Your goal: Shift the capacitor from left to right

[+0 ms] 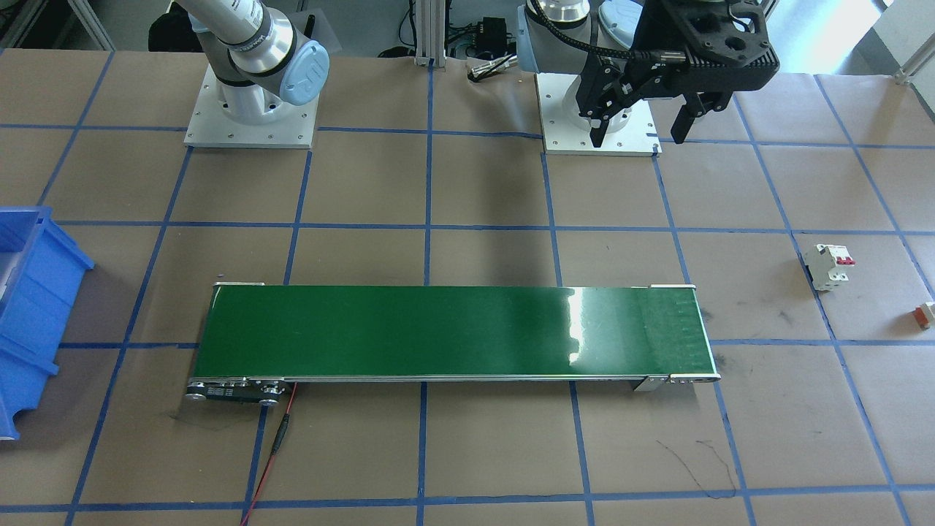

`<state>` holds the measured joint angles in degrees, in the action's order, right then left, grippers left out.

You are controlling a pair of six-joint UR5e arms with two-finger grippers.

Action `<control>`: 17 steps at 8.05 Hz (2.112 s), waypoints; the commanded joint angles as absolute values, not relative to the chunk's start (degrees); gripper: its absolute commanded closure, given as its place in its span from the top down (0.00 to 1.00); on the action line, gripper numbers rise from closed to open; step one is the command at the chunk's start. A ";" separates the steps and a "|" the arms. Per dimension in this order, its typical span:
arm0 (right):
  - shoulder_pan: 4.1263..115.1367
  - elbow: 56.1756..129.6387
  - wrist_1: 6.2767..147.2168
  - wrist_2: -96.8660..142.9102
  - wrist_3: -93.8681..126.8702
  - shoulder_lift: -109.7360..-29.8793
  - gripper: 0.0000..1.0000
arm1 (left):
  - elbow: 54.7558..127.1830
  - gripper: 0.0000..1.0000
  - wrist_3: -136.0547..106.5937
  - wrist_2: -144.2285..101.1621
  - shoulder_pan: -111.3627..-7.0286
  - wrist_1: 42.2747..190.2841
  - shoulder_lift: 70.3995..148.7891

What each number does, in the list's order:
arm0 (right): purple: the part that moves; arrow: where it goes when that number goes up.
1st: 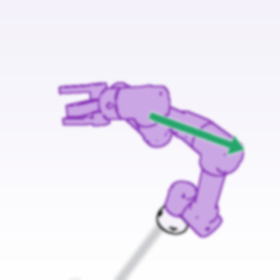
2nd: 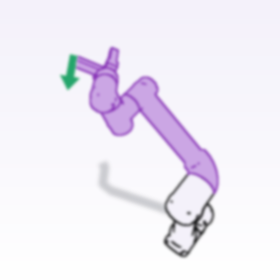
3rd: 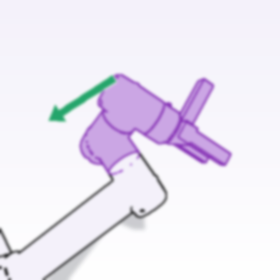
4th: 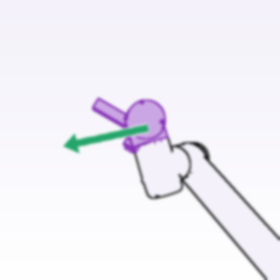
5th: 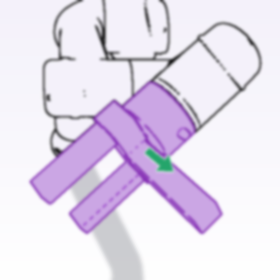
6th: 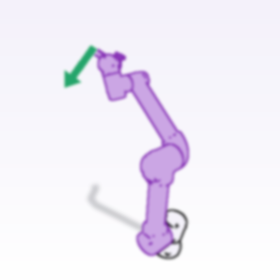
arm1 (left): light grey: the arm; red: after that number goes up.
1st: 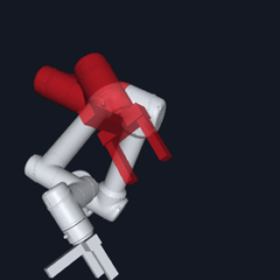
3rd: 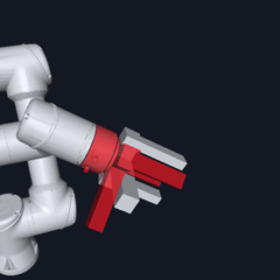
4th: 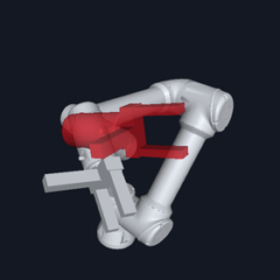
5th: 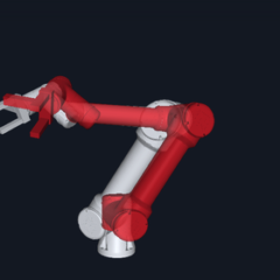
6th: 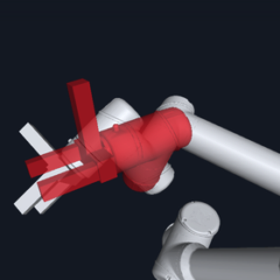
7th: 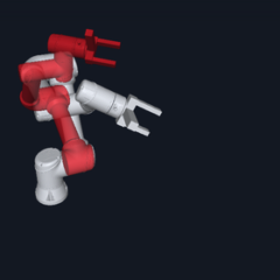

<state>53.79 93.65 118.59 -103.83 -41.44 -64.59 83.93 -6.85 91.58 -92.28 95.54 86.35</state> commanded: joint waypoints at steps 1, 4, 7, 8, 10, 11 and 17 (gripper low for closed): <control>51.24 93.60 117.52 -103.62 -47.46 -70.37 1.00 | 83.94 1.00 -6.86 91.58 -92.29 95.54 86.31; 53.34 93.43 103.55 -100.91 -46.32 -79.16 1.00 | 83.94 1.00 -6.86 91.58 -92.29 95.54 86.22; 64.91 93.34 97.32 -92.07 -30.21 -88.31 1.00 | 83.94 1.00 -6.86 91.58 -92.29 95.54 86.22; 69.48 93.43 93.90 -90.02 -25.80 -88.85 1.00 | 83.94 1.00 -6.86 91.58 -92.29 95.54 86.22; 78.17 93.43 93.34 -89.82 -15.61 -89.12 1.00 | 83.94 1.00 -6.86 91.58 -92.29 95.54 86.22; 83.88 93.43 93.69 -89.82 -10.68 -89.03 1.00 | 83.94 1.00 -6.86 91.58 -92.37 95.54 86.22; 89.12 93.25 94.04 -88.51 -8.88 -88.86 1.00 | 83.94 1.00 -6.86 91.58 -92.37 95.54 86.13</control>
